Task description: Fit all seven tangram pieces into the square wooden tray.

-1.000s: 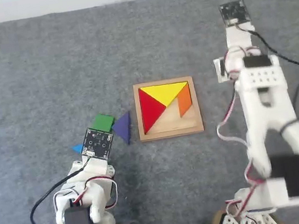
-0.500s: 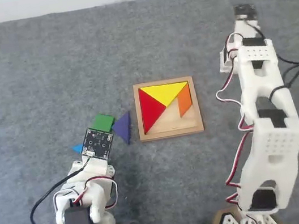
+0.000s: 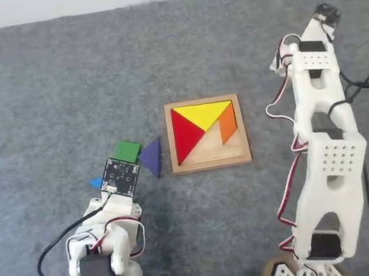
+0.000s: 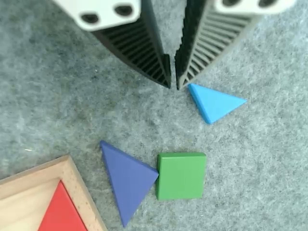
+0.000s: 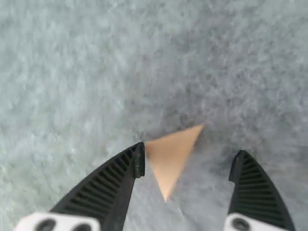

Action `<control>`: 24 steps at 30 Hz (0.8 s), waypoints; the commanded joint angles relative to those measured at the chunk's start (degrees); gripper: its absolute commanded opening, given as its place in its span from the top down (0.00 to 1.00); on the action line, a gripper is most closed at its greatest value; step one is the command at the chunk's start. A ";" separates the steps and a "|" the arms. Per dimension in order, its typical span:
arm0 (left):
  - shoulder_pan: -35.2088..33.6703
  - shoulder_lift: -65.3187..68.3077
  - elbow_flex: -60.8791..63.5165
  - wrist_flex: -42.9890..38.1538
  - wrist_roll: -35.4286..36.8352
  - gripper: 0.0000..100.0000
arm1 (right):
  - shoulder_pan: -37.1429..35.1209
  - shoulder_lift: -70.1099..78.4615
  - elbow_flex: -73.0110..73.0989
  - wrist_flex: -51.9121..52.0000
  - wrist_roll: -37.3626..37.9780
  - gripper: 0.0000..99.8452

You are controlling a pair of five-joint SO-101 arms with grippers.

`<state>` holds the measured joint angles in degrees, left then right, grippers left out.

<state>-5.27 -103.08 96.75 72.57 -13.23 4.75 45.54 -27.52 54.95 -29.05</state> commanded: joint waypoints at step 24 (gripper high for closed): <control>-0.26 -1.32 -0.40 0.18 -0.62 0.98 | 0.40 5.14 -10.46 15.87 -2.55 0.79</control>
<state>-5.27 -103.08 96.75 72.57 -13.23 4.84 52.13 -38.15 66.64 -30.99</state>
